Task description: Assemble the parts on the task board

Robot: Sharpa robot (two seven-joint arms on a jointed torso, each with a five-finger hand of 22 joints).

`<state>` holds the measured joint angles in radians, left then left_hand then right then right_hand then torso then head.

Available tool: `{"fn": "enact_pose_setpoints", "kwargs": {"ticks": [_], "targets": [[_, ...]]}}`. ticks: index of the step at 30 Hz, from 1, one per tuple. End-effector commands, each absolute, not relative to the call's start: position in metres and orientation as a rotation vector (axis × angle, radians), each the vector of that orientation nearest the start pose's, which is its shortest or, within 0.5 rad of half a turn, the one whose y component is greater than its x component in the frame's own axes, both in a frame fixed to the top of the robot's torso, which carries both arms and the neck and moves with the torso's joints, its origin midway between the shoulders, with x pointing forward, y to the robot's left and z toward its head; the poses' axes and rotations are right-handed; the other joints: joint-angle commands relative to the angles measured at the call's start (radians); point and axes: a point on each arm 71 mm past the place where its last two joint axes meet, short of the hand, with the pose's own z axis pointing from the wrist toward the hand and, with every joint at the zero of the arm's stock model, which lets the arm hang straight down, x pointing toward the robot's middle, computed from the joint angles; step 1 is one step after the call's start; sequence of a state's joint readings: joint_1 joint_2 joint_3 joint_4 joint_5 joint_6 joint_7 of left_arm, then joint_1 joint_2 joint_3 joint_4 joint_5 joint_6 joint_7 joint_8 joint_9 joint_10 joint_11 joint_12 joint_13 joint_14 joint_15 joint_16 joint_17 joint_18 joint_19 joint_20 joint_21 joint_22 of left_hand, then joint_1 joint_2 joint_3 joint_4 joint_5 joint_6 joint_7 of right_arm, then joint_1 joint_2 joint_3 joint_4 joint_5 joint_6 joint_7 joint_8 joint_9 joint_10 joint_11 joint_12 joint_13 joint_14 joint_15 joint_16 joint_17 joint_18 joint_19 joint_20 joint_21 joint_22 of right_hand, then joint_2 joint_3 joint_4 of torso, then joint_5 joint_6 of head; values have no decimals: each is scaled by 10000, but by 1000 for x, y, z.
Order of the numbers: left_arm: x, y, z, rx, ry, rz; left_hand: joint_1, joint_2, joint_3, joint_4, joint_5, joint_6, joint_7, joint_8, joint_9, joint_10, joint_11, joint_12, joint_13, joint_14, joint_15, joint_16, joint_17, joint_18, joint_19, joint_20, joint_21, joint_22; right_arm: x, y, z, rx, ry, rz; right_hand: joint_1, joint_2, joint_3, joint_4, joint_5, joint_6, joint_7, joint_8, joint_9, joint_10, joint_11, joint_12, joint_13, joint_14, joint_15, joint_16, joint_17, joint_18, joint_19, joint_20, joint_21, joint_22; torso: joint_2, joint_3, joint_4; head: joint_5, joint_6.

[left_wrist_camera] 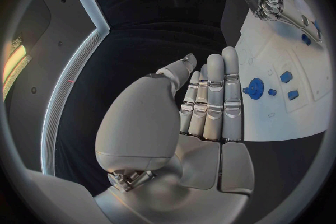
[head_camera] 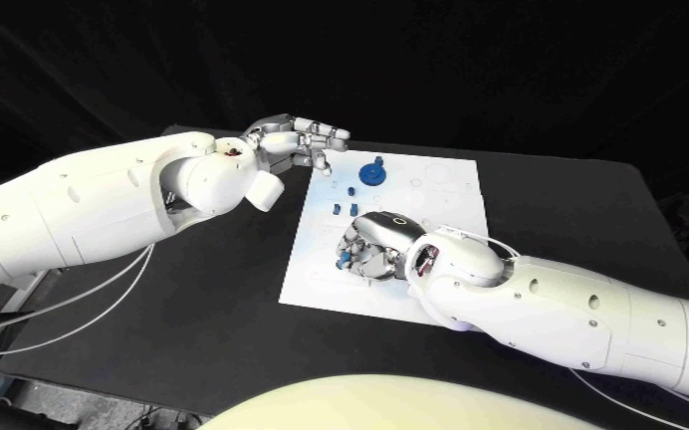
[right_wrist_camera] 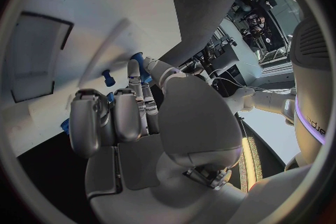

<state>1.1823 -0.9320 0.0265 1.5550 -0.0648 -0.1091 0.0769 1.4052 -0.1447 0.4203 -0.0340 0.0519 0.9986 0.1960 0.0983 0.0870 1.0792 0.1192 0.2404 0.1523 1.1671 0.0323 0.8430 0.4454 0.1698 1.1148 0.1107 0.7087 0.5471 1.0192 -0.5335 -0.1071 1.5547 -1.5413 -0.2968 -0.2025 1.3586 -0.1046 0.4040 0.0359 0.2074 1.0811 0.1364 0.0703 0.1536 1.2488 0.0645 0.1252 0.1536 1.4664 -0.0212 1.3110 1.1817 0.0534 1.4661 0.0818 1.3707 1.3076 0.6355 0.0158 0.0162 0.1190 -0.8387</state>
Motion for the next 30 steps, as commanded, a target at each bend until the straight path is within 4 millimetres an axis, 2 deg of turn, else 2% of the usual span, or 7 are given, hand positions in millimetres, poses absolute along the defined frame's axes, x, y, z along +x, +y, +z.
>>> {"fn": "enact_pose_setpoints", "kwargs": {"ticks": [1, 7, 26, 30], "targets": [[480, 229, -177, -11520, 17617, -15254, 40, 21, -23, -35, -3, -73, 6, 61, -15, -96, 6, 33, 0, -66, -14, -44, -12, 138, -77, 1, -28, -16, 400, -38, -274, -3399, 18453, 8719, -138, -33, -67, 26, 29, -271, -29, -97, -135, 14, -44, 7, 64, 302, 28, 30, -16, -92, 183, 41, -54, 1905, 2, 4, 6, -10, 7], [480, 229, -177, -11522, 17630, -15253, 40, 21, -23, -35, -3, -73, 6, 61, -15, -96, 6, 33, 0, -66, -14, -44, -12, 138, -77, 1, -28, -16, 400, -38, -274, -3383, 18415, 8701, -152, -112, -98, 13, 31, -520, -67, -101, -198, 44, -93, 18, 126, 299, -1, 28, -24, -88, 184, 33, -56, 1912, 2, 4, 2, -2, -3], [480, 229, -177, -11535, 17648, -15231, 40, 21, -23, -35, -3, -73, 6, 61, -15, -96, 6, 33, 0, -66, -14, -44, -12, 138, -77, 1, -28, -16, 398, -40, -272, -3302, 18265, 8883, -217, -234, -183, 20, 39, -636, -84, -85, -231, 43, -130, 12, 180, 294, -31, 17, -42, -87, 184, 13, -62, 1917, 3, 9, 1, -15, -16], [480, 230, -177, -11537, 17652, -15226, 36, 37, -45, -45, -3, -95, 9, 79, -25, -129, 10, 70, 0, -78, -7, -38, -46, 138, -82, 6, -37, -20, 397, -42, -270, -3224, 18148, 8875, -237, -311, -231, 19, 70, -940, -74, -108, -309, 24, -155, -9, 226, 293, -57, 13, -49, -85, 183, -9, -75, 1920, -4, 8, 1, -17, -5]]}}
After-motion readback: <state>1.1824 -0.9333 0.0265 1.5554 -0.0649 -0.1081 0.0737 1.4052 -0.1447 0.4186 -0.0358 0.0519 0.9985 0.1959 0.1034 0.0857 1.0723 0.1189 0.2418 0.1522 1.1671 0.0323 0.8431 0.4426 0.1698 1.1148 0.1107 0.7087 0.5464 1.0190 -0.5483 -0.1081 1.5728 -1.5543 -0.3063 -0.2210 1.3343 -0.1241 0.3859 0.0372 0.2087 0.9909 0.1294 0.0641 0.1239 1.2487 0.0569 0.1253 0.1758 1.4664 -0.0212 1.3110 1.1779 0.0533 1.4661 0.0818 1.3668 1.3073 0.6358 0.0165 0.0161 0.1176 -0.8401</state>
